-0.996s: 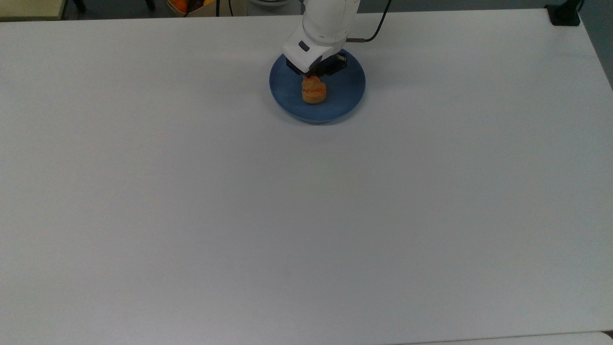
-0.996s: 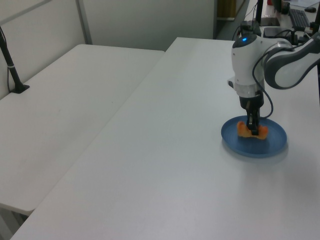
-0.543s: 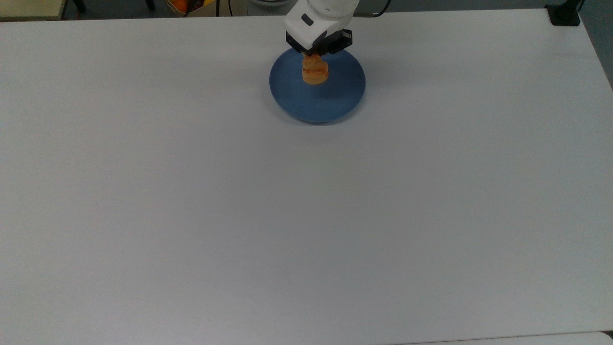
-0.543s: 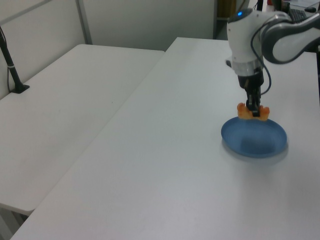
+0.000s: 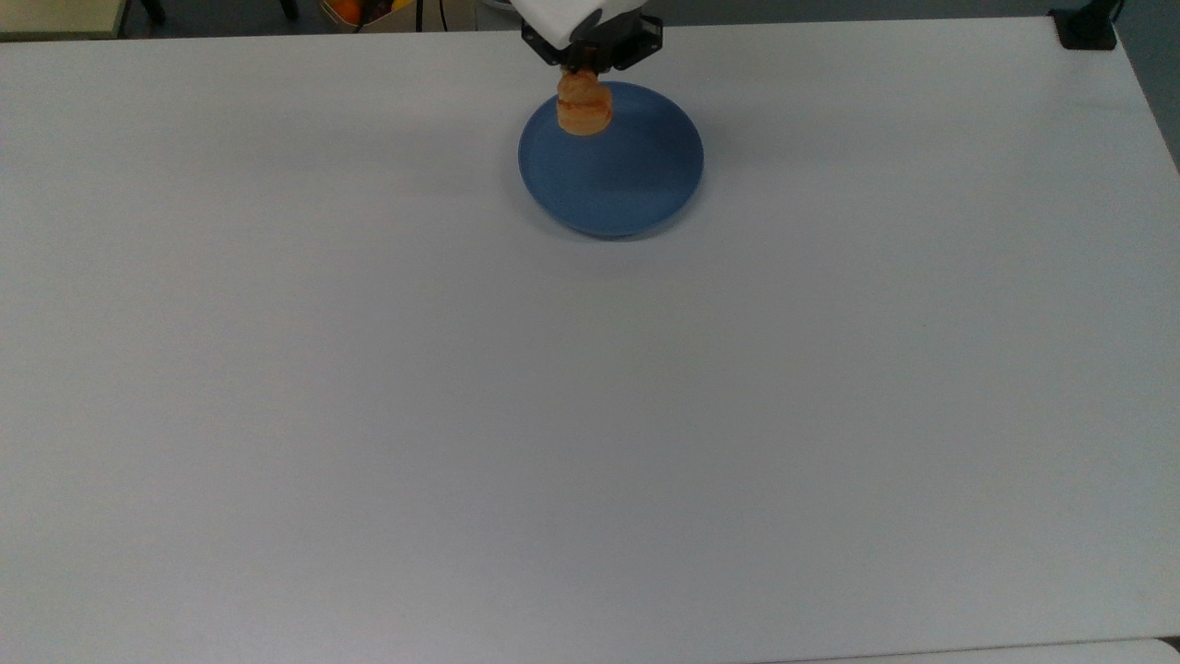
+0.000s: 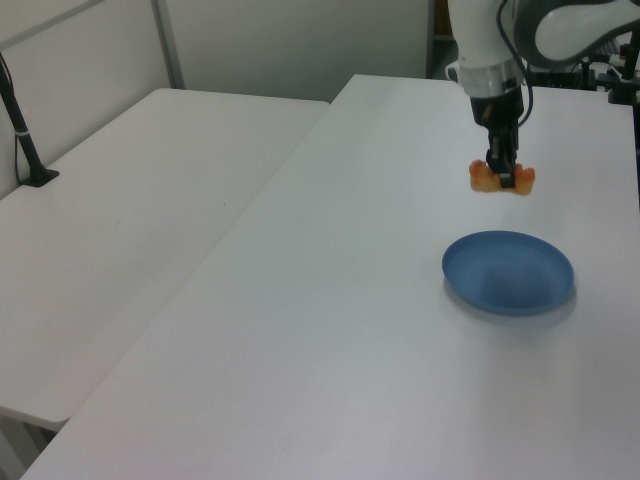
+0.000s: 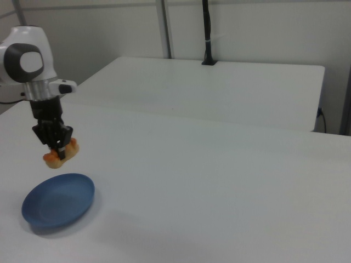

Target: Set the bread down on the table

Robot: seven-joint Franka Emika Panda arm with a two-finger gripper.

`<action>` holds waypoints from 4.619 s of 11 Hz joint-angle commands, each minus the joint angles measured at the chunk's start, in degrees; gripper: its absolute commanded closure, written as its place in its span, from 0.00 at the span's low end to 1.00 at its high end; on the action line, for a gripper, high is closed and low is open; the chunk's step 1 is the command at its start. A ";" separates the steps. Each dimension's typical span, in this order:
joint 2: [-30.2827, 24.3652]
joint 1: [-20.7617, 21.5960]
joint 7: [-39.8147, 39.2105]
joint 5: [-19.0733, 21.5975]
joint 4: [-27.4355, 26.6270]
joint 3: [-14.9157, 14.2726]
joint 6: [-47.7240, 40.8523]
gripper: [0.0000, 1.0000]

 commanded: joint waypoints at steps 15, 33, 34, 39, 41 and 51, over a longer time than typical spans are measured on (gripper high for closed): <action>24.34 -25.33 -24.15 -0.82 18.44 -7.55 37.44 0.83; 37.89 -26.12 -31.63 -1.34 24.07 -7.55 51.64 0.73; 37.98 -26.12 -31.71 -1.34 23.98 -7.55 51.72 0.67; 38.42 -26.04 -31.62 -1.34 23.98 -7.55 51.72 0.00; 38.33 -26.04 -31.63 -1.34 23.98 -7.55 51.72 0.00; 29.21 -23.76 -25.58 -1.34 21.52 -6.76 45.07 0.00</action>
